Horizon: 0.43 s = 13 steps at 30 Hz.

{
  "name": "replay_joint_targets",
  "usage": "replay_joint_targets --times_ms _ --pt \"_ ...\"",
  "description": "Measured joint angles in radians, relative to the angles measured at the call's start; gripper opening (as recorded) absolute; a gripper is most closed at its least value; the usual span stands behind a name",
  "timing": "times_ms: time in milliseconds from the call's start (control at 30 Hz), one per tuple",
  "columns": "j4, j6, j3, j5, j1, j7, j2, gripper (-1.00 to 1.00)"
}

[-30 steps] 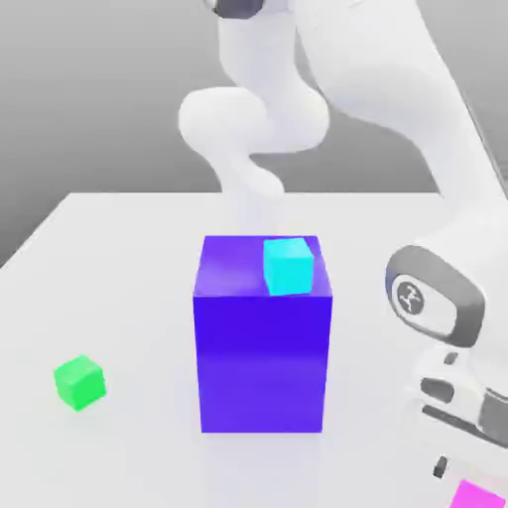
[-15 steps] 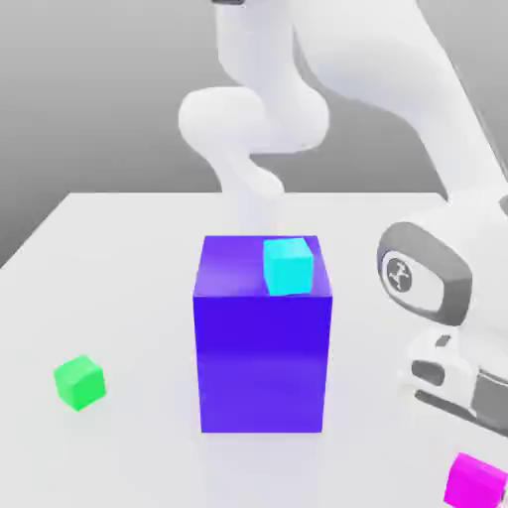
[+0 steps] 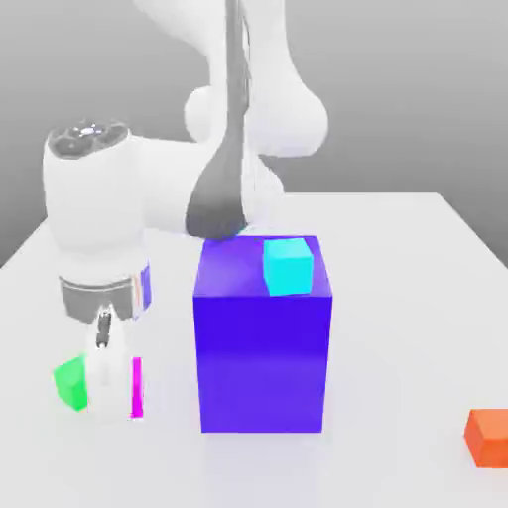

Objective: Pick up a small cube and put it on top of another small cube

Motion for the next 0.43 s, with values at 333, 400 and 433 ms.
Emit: replay_joint_targets --times_ms 333,400,433 --pt "-0.116 0.196 -0.051 0.040 -0.112 -0.003 0.095 -1.00" --pt "-0.115 0.216 -0.050 0.041 -0.113 -0.005 0.116 1.00" --pt "-0.115 0.216 -0.050 0.041 -0.113 -0.005 0.116 1.00"
